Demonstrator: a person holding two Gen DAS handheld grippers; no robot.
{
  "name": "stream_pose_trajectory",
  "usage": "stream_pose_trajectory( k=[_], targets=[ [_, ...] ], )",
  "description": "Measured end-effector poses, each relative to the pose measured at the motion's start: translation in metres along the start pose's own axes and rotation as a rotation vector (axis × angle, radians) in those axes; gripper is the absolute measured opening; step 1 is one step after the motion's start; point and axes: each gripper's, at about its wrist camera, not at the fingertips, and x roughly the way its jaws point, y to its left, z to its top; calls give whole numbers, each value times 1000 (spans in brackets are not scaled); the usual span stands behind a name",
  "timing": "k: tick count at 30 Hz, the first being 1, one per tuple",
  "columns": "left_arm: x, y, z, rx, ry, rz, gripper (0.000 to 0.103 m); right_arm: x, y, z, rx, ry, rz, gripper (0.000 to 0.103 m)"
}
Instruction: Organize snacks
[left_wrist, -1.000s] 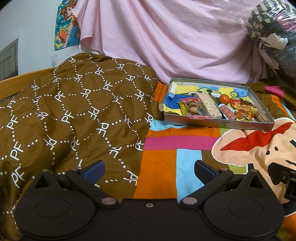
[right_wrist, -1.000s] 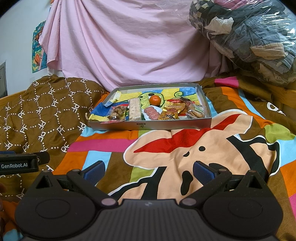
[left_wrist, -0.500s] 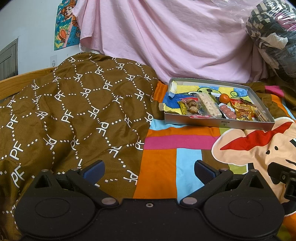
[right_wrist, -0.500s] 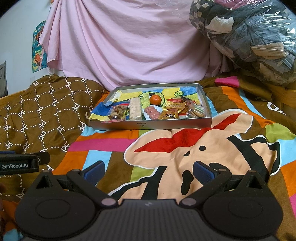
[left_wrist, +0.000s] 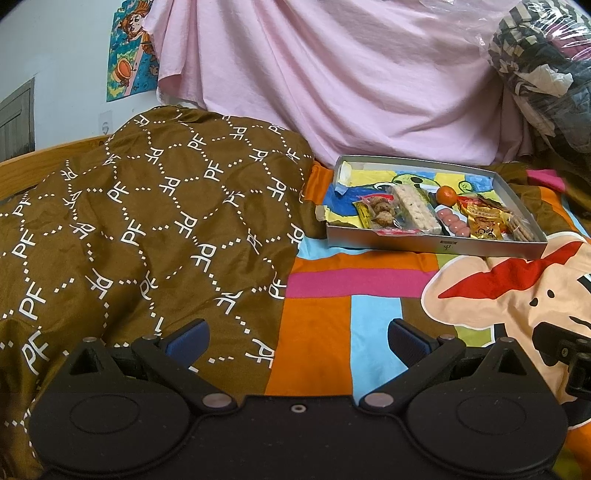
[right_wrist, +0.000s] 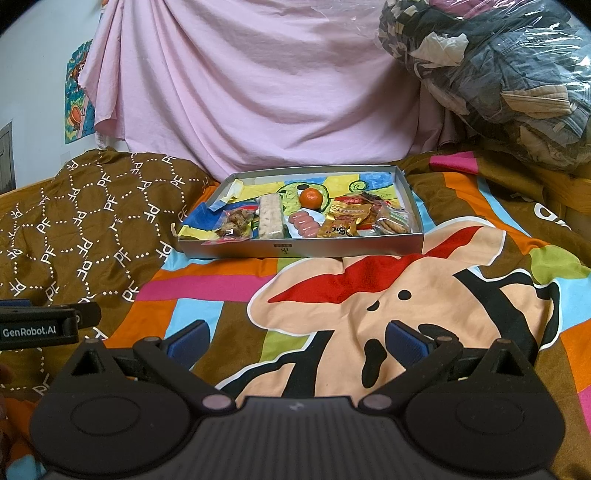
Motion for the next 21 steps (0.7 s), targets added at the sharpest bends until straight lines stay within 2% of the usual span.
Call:
stream_pose_trajectory(
  k=[10,16,21],
  targets=[
    [-1,0,0,1,-2,1,102,0,0,0,0,0,-1,103],
    [-3,-3,1,19,2,39,102,0,1,0,0,1,-1,103],
    [-5,-6,-1,30,-2,21,102,-1,3,-2,-3,4,-1,103]
  ],
)
